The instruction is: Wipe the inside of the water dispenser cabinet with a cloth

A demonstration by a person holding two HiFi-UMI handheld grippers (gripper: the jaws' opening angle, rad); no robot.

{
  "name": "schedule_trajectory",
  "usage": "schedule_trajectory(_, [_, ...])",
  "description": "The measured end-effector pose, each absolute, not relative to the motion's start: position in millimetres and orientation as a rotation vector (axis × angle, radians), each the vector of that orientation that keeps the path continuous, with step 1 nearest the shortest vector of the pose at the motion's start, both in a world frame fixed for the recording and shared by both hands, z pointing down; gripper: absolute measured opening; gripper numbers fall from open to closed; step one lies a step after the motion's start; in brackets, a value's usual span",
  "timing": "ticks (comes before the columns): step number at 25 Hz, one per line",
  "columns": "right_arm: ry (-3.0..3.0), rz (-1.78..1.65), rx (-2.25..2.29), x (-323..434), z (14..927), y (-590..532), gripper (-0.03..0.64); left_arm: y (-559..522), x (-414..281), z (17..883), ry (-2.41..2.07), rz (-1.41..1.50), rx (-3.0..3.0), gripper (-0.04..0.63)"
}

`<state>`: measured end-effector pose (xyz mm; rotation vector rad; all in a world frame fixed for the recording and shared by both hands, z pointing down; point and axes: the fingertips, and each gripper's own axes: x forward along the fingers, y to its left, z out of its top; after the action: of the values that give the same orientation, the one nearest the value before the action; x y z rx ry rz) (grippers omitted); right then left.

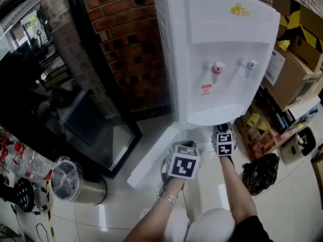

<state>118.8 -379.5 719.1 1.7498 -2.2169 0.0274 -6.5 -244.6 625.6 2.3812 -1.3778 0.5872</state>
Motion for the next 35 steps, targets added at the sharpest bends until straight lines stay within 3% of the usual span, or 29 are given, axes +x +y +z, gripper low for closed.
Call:
schedule_trajectory(15, [-2.017,0.551,1.559,138,845,-357,0.032,-248,-7,626,-1.372,0.598,2.391,0.003])
schedule_trajectory(23, [-2.205,0.131,1.737,125,734,-388,0.032,-247,-9,629,-1.369,0.599,2.383,0.003])
schedule_trajectory(35, [-1.98,0.422,1.597,147,849,-367,0.032,-250,-17,636,-1.375,0.624,2.369,0.003])
